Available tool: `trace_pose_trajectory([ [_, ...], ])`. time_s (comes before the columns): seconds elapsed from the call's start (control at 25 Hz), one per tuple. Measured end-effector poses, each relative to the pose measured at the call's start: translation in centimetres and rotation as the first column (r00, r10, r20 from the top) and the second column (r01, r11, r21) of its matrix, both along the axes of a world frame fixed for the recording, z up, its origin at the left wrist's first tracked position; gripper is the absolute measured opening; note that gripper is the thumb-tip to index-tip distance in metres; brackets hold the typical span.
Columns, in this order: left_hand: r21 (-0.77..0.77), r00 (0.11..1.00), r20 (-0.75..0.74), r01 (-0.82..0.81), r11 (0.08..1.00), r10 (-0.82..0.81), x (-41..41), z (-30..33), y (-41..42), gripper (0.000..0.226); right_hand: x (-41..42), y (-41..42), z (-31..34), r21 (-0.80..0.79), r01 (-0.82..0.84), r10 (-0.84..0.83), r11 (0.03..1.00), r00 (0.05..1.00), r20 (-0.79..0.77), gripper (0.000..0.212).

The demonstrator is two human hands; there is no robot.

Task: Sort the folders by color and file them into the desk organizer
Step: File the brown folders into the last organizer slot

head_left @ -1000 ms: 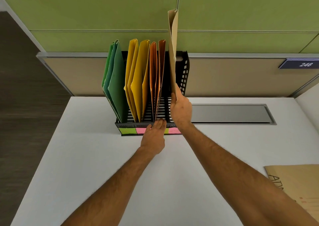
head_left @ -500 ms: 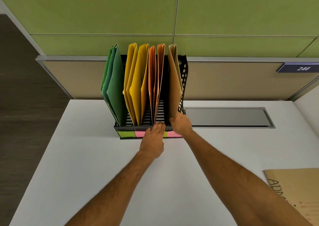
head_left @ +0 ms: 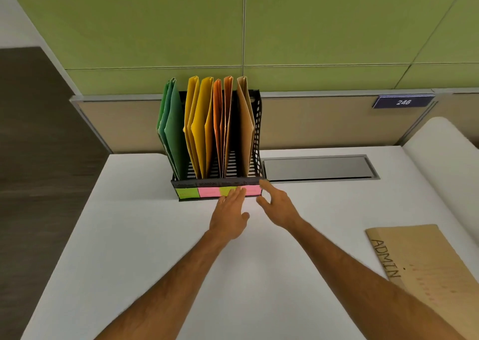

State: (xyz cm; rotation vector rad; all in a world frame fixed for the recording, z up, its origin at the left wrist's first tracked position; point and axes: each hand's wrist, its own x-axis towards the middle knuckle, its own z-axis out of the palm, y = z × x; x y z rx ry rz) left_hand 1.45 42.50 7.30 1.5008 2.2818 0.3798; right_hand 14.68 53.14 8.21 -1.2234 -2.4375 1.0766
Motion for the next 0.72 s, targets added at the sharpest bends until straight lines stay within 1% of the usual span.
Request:
trace_pose_trajectory([
  [0.24, 0.004, 0.992, 0.121, -0.034, 0.999, 0.033, 7.5, 0.1, -5.9, 0.069, 8.8, -5.3, 0.1, 0.027, 0.037, -0.036, 0.999, 0.999, -0.016, 0.057],
  [0.4, 0.008, 0.987, 0.160, 0.014, 1.000, -0.015, 12.7, -1.0, -7.9, 0.068, 15.5, -7.6, -0.5, 0.043, 0.067, -0.066, 0.997, 0.998, -0.020, 0.057],
  [0.52, 0.003, 0.983, 0.179, 0.051, 0.999, -0.050, 16.5, -1.3, -8.4, 0.067, 21.1, -8.1, -1.2, 0.052, 0.101, -0.101, 0.994, 0.995, 0.011, 0.057],
  [0.72, 0.000, 0.972, 0.215, 0.101, 0.995, -0.099, 22.4, -1.7, -8.6, 0.065, 30.9, -7.9, -3.0, -0.013, 0.197, -0.196, 0.980, 0.978, 0.066, 0.058],
])
